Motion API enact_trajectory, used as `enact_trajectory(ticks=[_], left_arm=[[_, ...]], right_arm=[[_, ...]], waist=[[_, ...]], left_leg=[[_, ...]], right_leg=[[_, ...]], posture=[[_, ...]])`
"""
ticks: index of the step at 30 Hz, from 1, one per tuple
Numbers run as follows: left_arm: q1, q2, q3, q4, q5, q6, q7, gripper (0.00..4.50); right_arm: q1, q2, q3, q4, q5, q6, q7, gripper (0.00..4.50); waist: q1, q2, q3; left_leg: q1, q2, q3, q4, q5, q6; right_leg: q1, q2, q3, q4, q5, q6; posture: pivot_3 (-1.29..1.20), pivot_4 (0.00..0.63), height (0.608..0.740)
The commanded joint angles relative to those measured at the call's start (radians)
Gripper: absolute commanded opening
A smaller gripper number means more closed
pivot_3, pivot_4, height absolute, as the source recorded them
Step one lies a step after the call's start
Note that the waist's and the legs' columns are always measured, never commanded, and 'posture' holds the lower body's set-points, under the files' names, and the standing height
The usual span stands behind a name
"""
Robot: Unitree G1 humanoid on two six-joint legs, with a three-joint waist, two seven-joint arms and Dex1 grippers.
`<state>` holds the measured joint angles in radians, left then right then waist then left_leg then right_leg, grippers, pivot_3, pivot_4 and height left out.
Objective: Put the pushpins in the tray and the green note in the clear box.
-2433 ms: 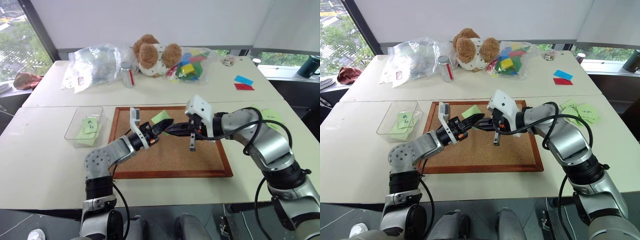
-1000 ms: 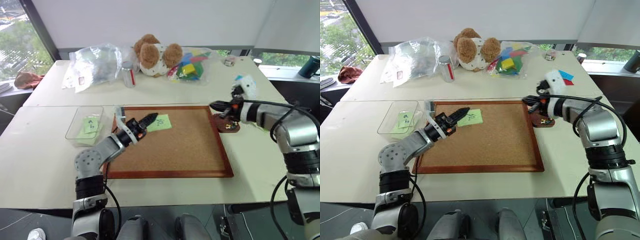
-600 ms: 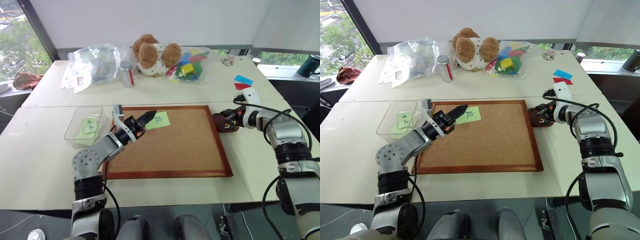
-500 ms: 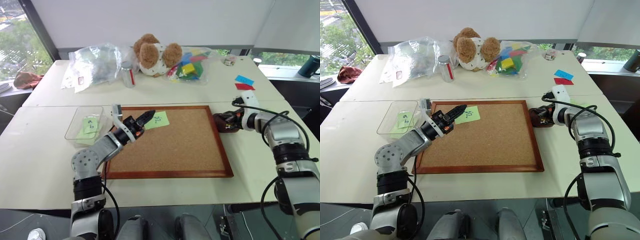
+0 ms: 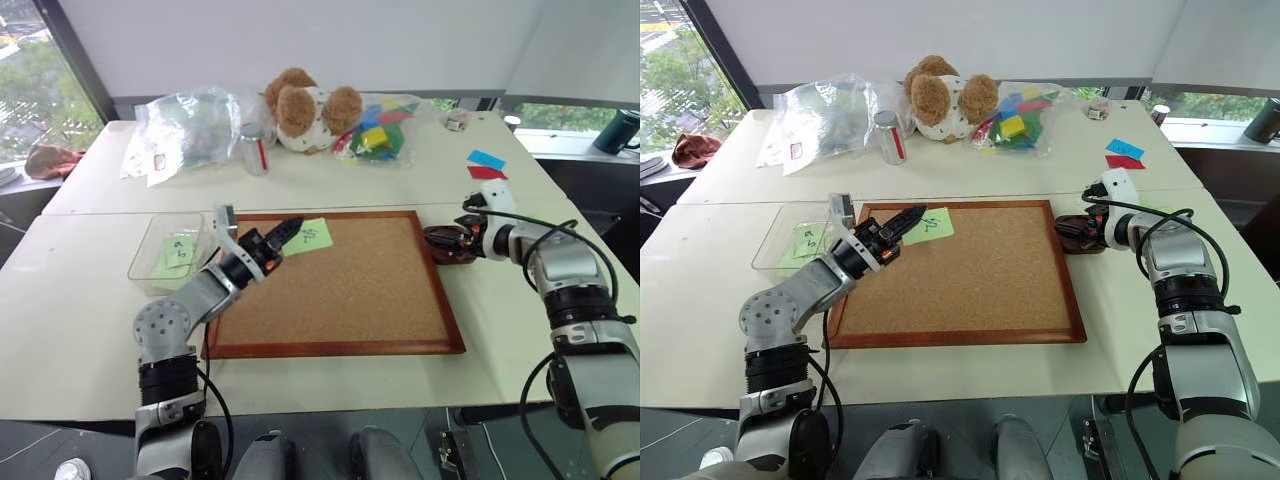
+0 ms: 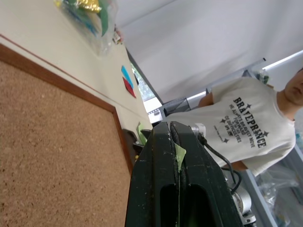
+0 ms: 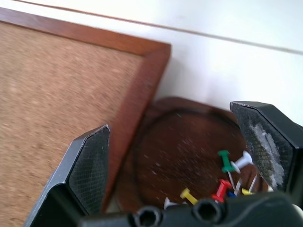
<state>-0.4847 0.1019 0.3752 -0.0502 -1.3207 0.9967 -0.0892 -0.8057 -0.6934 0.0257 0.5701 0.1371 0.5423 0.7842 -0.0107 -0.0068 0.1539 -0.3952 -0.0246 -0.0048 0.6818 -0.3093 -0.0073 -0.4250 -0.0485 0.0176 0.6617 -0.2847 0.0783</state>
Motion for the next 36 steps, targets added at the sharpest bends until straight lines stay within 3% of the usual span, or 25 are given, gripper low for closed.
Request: enact_trajectory(ticks=[1,10,14,21,27,33,36], left_arm=[[-0.004,0.023,0.017,-0.075,-0.040,-0.031,0.023,0.00],[0.001,0.064,0.077,-0.254,-0.110,-0.176,0.201,0.00],[0.016,0.130,0.127,-0.319,-0.097,-0.258,0.292,0.00],[0.062,0.272,0.189,-0.341,-0.047,-0.338,0.373,0.00],[0.126,0.405,0.175,-0.244,0.199,-0.382,0.341,0.00],[0.102,0.419,0.116,-0.122,0.335,-0.370,0.284,0.00],[0.090,0.427,0.079,-0.071,0.400,-0.356,0.250,0.86]], right_arm=[[-0.032,-0.030,-0.039,-0.118,0.036,0.026,0.044,4.43],[-0.026,-0.021,-0.014,-0.429,0.154,0.118,0.198,4.43],[-0.006,0.003,0.031,-0.611,0.256,0.157,0.309,4.43],[-0.012,0.055,0.111,-0.685,0.296,0.151,0.375,4.43],[0.012,0.078,0.163,-0.728,0.297,0.104,0.416,4.43],[0.028,0.078,0.164,-0.727,0.276,0.094,0.384,4.43],[0.038,0.074,0.160,-0.730,0.268,0.092,0.362,4.50]], waist=[[0.000,0.000,0.000],[0.000,0.000,0.000],[-0.002,0.000,0.000],[0.005,-0.001,0.001],[0.000,-0.002,0.001],[0.003,-0.002,0.001],[0.001,-0.002,0.001]], left_leg=[[0.000,0.000,0.000,0.000,0.000,0.000],[0.000,0.000,0.000,0.000,0.000,0.000],[0.000,0.001,0.000,-0.001,0.000,0.000],[0.000,0.000,-0.001,0.000,0.000,0.000],[0.000,0.000,-0.001,-0.001,0.000,0.000],[0.000,0.000,-0.001,0.000,-0.001,0.001],[0.000,0.000,-0.001,-0.001,-0.001,0.001]], right_leg=[[0.000,0.000,0.000,0.000,0.000,0.000],[0.000,0.000,0.000,0.000,0.000,0.000],[-0.001,0.000,0.000,0.000,0.000,0.000],[0.000,-0.001,0.000,0.000,0.000,0.000],[0.000,-0.001,-0.001,0.000,0.000,0.000],[0.000,-0.001,-0.001,-0.001,0.000,0.000],[0.000,-0.001,-0.001,-0.001,0.000,0.000]], posture=[[0.00,0.150,0.740],[0.00,0.150,0.740],[0.00,0.150,0.740],[0.00,0.150,0.740],[0.00,0.150,0.740],[0.00,0.150,0.740],[0.00,0.150,0.740]])
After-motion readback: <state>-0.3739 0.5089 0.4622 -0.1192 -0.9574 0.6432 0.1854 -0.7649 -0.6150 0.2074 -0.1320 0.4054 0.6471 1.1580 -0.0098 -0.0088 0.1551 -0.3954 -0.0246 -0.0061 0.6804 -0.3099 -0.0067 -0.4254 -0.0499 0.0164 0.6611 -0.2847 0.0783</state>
